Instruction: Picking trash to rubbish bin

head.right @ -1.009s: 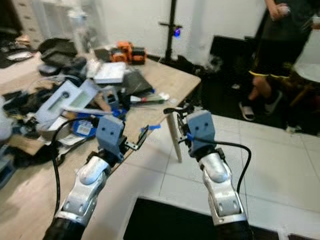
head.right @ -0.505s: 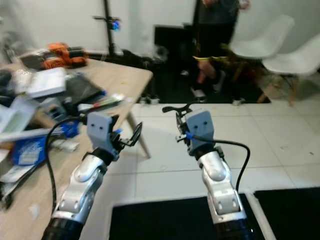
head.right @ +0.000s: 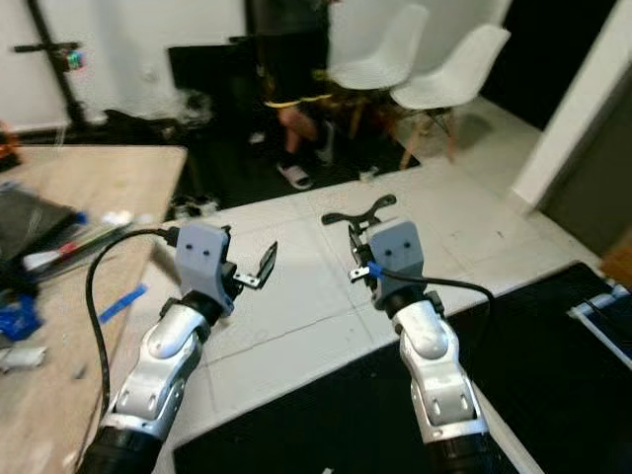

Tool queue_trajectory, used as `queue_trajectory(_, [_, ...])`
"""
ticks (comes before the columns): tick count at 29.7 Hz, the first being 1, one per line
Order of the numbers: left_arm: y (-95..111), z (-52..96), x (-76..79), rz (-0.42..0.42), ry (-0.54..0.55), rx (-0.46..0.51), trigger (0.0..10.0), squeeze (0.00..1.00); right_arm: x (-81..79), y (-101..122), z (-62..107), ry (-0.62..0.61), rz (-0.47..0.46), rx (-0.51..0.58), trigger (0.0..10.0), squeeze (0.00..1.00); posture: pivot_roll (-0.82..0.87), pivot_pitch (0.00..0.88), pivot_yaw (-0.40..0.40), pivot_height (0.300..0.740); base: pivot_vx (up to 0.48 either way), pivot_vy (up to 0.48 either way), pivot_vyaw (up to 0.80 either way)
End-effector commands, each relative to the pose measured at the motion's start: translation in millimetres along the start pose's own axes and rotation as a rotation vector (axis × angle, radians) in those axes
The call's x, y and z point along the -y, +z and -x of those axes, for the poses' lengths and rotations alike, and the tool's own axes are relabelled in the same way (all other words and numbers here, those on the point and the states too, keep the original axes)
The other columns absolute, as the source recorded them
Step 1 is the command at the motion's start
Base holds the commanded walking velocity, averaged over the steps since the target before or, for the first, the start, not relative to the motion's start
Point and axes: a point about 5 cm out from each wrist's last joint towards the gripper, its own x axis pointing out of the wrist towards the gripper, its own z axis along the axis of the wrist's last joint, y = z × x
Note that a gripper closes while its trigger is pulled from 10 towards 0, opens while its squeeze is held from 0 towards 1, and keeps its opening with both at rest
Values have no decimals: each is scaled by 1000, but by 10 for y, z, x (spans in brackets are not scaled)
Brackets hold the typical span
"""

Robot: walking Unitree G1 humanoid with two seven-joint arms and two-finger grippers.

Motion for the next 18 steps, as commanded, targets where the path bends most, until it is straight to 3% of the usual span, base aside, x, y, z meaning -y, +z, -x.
queue_trajectory(1, [-25,0,55,-15,-17,-11,10000,0,5,-34,16,3,2,-17,10000,0,-101,59,-37,740,0,0,-800])
queue_trajectory(18, [-32,-21,44,-26,16,-11,10000,0,-3,-65,20,8,5,-29,10000,0,-101,61,-39,740,0,0,-800])
